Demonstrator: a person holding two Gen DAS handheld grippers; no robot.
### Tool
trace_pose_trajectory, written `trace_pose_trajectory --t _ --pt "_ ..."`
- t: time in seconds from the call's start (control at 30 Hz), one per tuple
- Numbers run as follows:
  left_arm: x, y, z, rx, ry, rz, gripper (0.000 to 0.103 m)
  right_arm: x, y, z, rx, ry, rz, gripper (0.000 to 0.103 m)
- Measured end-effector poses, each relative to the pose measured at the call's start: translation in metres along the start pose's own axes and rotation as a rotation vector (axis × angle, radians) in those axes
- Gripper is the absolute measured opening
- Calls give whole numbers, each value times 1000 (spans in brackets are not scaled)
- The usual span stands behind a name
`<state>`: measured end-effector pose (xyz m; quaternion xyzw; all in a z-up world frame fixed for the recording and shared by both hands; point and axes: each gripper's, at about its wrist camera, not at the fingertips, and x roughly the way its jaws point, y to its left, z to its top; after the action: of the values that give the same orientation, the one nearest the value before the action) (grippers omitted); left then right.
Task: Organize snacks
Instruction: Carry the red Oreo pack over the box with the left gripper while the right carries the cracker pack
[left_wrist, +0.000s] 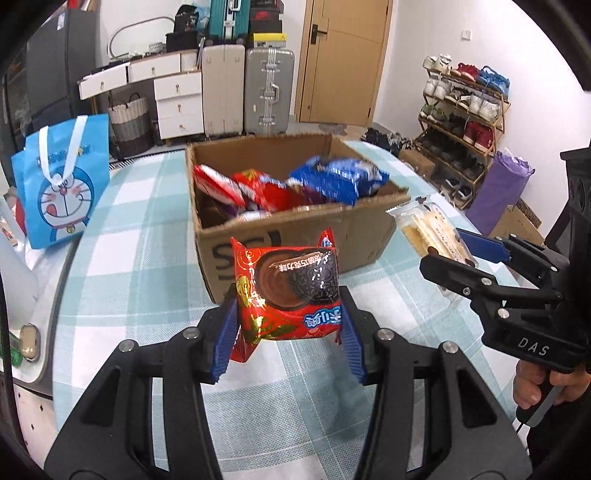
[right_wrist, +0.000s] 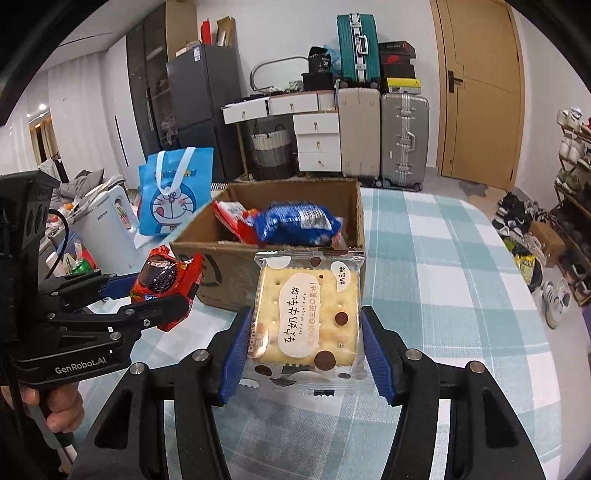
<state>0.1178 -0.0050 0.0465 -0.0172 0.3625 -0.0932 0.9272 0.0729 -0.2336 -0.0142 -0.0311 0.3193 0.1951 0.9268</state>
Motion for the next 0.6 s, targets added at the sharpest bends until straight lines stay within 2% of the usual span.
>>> trace_pose_trajectory --t 0.37,0.6 --pt "-33 6 31 -2 -76 31 46 -3 12 31 -10 -58 22 58" --pt "-21 14 55 -10 -97 49 46 9 18 53 -13 -100 30 58"
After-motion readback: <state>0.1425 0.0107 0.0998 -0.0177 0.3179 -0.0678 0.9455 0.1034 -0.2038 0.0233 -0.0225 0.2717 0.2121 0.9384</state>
